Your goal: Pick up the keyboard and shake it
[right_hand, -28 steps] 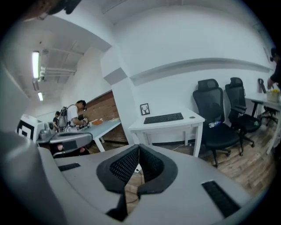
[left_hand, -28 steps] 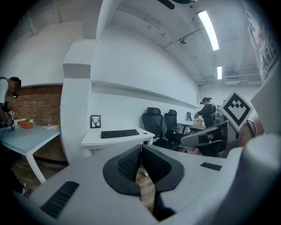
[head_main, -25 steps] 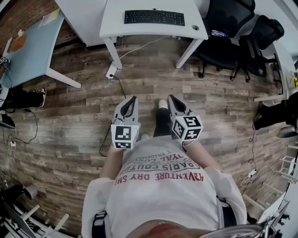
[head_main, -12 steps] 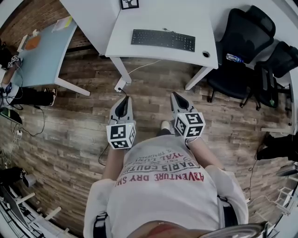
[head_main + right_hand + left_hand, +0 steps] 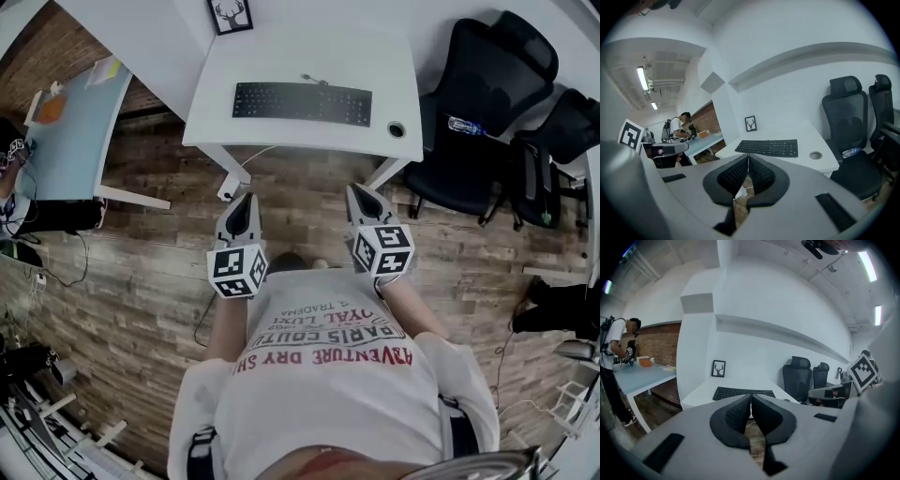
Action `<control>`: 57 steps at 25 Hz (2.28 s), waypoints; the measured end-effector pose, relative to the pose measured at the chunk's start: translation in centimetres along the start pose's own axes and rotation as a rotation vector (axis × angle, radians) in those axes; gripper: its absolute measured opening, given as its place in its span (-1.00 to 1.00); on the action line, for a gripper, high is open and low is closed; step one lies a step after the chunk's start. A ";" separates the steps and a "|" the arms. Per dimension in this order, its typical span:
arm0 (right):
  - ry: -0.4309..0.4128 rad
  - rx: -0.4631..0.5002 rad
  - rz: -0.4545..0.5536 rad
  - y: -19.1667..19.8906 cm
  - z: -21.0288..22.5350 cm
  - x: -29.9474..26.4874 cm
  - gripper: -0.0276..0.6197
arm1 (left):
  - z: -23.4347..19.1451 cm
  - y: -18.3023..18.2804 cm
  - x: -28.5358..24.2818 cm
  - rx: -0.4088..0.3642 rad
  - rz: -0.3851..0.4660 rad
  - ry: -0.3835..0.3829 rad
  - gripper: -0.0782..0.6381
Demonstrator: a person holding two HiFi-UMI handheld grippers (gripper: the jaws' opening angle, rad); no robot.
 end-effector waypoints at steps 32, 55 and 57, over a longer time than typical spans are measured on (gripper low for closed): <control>0.232 -0.078 -0.119 -7.1 15.1 -26.7 -0.84 | -13.3 -7.0 -36.9 0.069 -0.189 0.332 -0.70; 0.097 -0.192 -0.490 0.1 25.7 -30.0 -0.05 | -23.5 2.9 -41.4 0.156 -0.597 0.275 0.07; 0.070 -0.222 -0.495 0.5 26.1 -30.2 -0.05 | -23.7 3.4 -42.0 0.180 -0.627 0.304 0.07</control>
Point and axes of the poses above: the fingertips, and each gripper's own axes: x backward along the fingers, z to its right, y out of its underside, the point moved 9 cm from there along x, backward along the fingers, and after that the axes turned 2 degrees about z, right-handed, at the moved point
